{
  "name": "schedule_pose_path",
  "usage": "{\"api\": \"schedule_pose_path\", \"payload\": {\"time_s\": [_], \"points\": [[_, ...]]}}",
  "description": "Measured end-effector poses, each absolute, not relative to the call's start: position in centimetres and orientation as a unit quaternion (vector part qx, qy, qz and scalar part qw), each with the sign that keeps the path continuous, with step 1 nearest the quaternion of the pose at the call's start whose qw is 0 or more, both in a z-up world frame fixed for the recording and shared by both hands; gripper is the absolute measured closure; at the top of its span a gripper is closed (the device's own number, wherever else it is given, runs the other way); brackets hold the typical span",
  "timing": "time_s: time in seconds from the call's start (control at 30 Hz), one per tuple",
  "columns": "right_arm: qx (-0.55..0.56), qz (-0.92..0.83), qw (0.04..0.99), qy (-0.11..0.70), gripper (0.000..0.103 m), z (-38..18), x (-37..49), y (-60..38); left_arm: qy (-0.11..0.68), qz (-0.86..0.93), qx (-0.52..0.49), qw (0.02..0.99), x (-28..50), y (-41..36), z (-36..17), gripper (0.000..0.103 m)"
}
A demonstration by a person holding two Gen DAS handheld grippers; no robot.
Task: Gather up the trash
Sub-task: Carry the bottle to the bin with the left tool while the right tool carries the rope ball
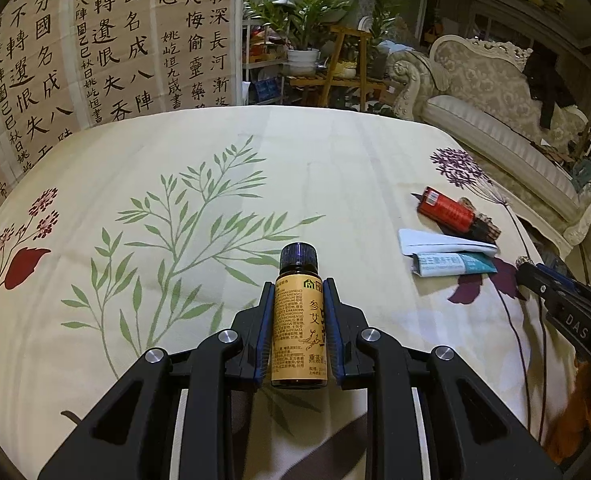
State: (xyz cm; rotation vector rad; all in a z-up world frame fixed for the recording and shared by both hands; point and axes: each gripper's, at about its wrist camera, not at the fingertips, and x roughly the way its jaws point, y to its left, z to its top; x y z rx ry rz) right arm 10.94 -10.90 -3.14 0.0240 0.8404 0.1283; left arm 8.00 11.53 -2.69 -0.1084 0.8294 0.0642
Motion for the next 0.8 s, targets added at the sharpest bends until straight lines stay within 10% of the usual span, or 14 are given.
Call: {"api": "schedule_pose_path", "payload": {"time_s": [0.8], "points": [[0.040, -0.032, 0.929, 0.368, 0.080, -1.6, 3.7, -20.6, 0.379, -0.081, 0.000, 0.922, 5.4, -0.1, -1.2, 0.078]]}}
